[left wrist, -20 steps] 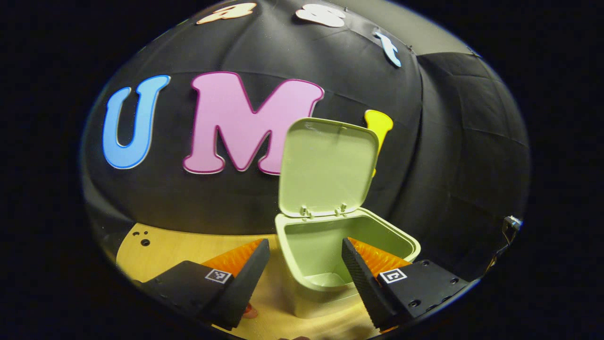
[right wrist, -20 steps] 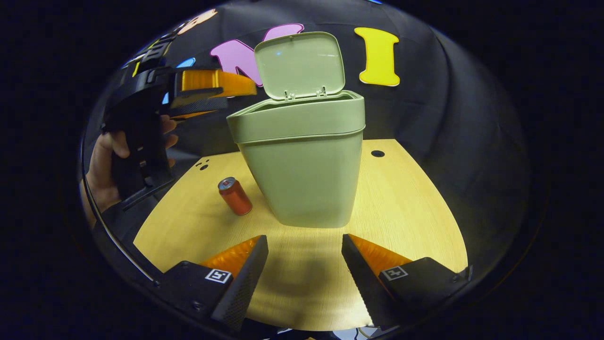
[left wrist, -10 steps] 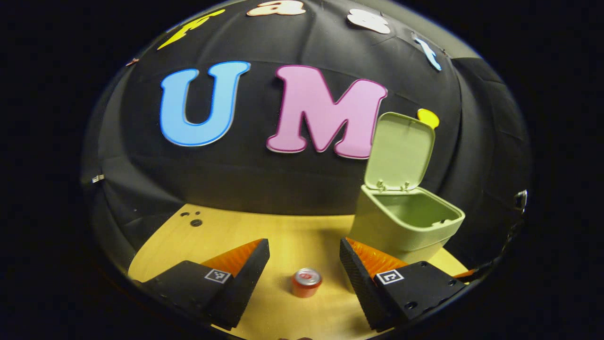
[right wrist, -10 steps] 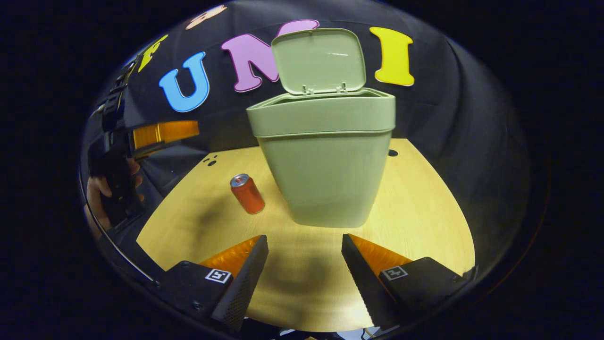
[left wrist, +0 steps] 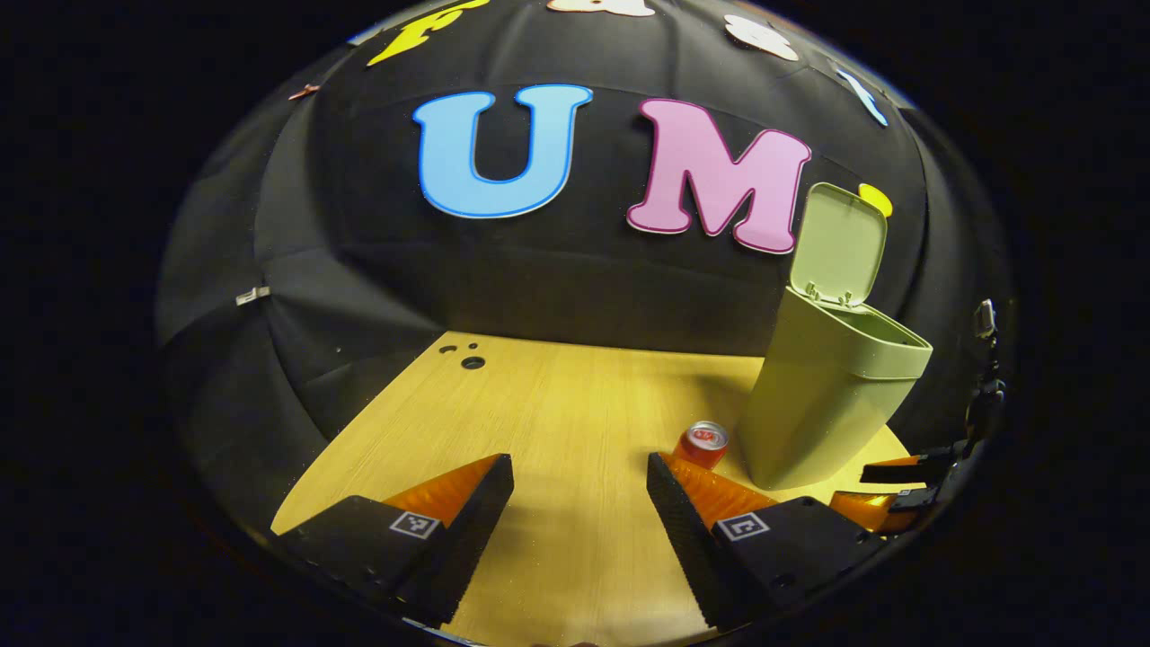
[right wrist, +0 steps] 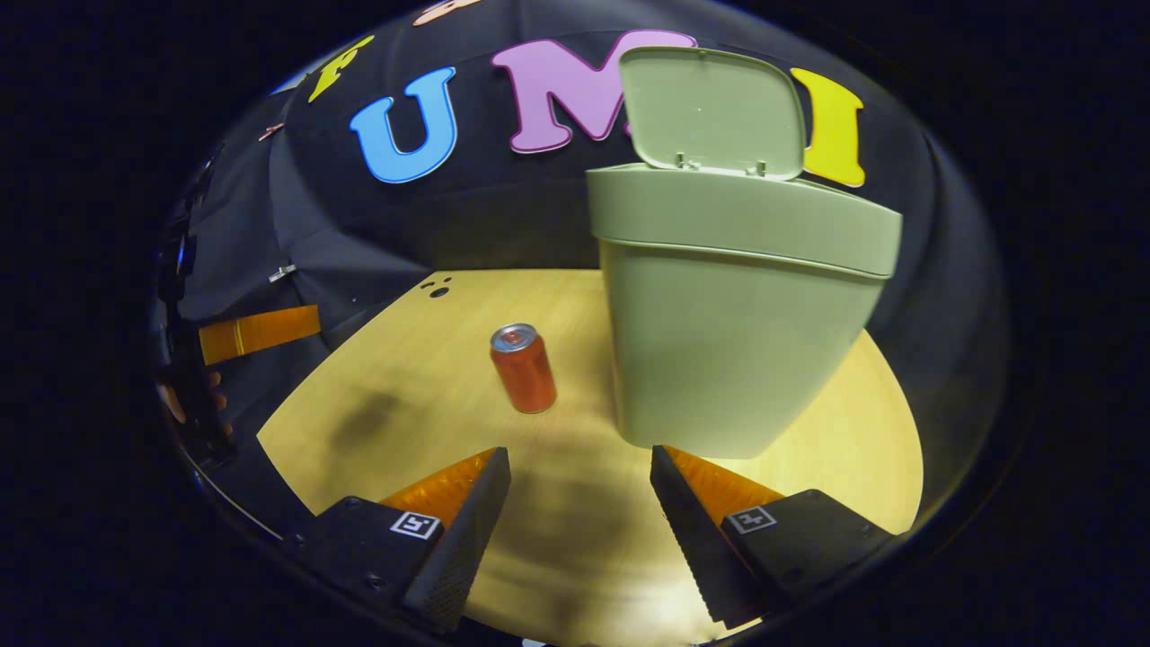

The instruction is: Press the lid of the desktop garbage bin to open it, pick up the crumpled paper on the desktop and throw it into the bin, then pick up the pop can on the desktop and drop it into the bin, and finally close the garbage bin lid.

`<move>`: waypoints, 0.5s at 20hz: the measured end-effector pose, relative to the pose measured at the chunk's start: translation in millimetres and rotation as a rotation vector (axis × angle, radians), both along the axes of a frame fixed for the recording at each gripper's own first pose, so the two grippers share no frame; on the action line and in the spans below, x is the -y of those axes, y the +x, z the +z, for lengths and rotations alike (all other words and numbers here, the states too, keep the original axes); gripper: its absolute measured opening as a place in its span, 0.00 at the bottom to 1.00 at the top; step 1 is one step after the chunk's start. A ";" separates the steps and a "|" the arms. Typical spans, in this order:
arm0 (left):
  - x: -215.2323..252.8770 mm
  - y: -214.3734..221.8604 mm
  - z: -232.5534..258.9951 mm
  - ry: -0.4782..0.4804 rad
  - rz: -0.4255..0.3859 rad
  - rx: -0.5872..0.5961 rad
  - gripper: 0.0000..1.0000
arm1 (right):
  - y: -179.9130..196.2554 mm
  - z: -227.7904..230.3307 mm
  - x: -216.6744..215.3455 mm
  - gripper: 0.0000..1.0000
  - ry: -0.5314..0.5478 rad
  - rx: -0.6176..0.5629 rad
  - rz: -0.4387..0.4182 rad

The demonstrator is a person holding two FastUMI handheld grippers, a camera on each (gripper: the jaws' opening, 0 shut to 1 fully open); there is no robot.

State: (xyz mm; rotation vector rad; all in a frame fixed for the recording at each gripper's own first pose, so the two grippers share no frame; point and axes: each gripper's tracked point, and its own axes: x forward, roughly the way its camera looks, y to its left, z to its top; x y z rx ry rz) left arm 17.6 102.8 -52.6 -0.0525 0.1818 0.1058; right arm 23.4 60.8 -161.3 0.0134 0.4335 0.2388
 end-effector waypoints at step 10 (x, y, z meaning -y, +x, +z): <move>-77.1 -38.0 -14.6 -0.026 0.159 -0.059 0.96 | 52.6 -18.9 -77.7 0.99 -0.018 -0.042 0.100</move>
